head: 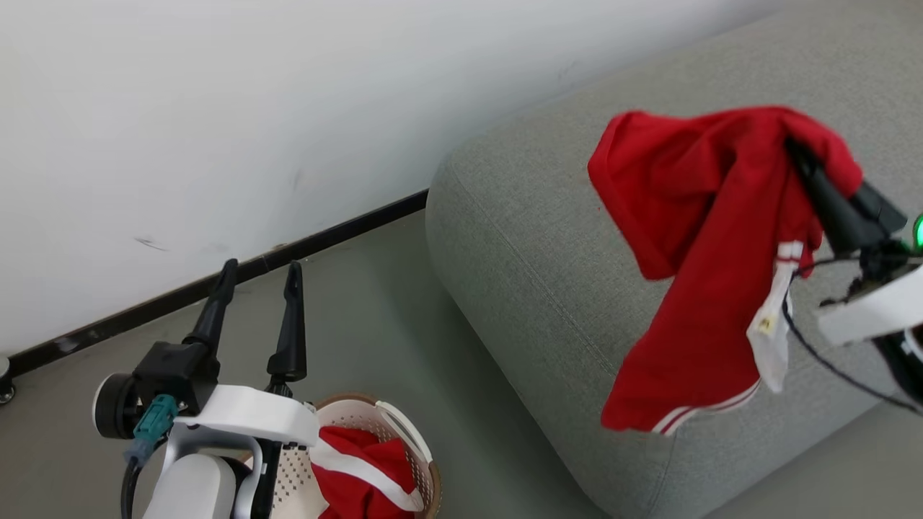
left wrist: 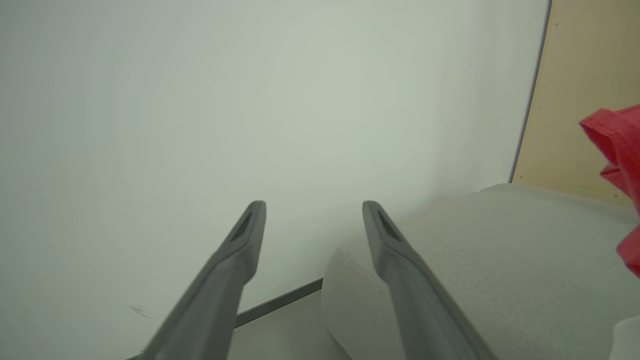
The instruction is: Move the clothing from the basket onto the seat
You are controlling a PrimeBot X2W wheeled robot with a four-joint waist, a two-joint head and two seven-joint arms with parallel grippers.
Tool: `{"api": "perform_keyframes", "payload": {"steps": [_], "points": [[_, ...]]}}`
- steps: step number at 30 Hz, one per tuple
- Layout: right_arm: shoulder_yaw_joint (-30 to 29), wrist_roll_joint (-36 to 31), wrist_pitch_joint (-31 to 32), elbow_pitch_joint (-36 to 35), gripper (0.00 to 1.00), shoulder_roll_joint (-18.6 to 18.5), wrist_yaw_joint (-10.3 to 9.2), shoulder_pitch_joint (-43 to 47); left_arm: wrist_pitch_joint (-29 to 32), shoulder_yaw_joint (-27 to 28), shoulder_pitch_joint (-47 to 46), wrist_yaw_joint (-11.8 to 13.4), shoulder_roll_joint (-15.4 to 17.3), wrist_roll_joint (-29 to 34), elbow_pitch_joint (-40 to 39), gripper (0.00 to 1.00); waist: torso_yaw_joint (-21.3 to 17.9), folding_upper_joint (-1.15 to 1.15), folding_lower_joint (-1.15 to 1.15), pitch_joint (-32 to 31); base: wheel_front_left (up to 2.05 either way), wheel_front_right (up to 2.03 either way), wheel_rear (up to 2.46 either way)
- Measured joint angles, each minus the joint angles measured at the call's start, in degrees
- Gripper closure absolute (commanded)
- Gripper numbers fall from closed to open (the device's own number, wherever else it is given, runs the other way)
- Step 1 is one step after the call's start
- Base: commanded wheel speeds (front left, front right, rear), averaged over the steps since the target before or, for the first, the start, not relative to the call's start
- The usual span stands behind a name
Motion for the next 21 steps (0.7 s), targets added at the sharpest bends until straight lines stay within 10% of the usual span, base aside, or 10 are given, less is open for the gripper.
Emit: {"api": "perform_keyframes", "payload": {"steps": [21], "points": [[-6.09,1.81,7.81,14.15,1.0,-0.43,0.0,-18.68,-0.44,0.89,1.15,1.37,3.41,3.41,-9.04,0.0,2.09,0.0,0.0,6.88,0.0,0.0,0.0]]}}
